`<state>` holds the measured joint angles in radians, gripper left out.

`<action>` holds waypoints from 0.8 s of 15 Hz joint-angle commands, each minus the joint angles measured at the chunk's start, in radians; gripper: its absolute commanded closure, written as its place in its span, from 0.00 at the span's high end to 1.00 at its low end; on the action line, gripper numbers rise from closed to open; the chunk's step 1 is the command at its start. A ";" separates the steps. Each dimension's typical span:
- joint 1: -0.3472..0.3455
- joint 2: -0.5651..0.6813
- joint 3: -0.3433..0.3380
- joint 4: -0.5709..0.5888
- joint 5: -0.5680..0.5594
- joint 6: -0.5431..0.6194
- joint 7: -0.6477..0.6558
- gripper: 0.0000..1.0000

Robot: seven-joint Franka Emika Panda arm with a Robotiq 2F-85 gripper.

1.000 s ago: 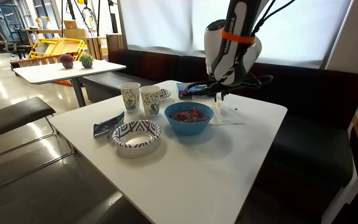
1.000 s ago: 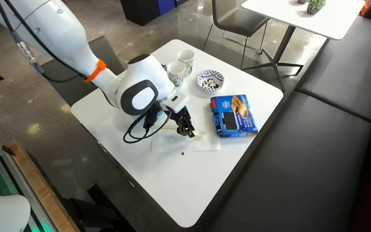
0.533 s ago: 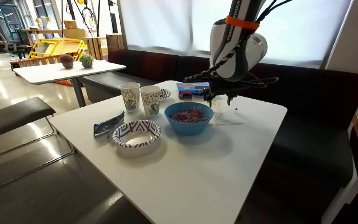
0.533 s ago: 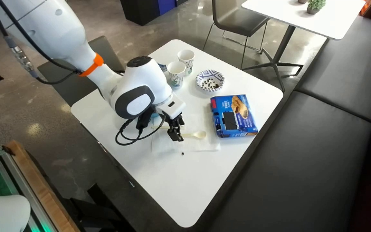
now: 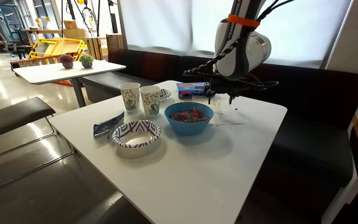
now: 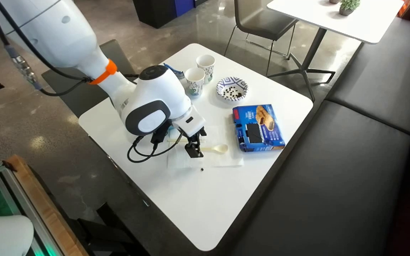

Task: Use the spoon to scoop some of the blue bowl's contents into the closest cup

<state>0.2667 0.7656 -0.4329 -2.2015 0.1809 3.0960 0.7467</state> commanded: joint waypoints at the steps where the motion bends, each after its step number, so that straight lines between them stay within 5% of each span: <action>1: -0.002 0.002 0.017 0.005 0.036 -0.020 -0.019 1.00; 12: 0.008 0.031 0.005 0.004 0.060 0.067 -0.005 1.00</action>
<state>0.2640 0.7701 -0.4213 -2.1988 0.1957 3.1073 0.7437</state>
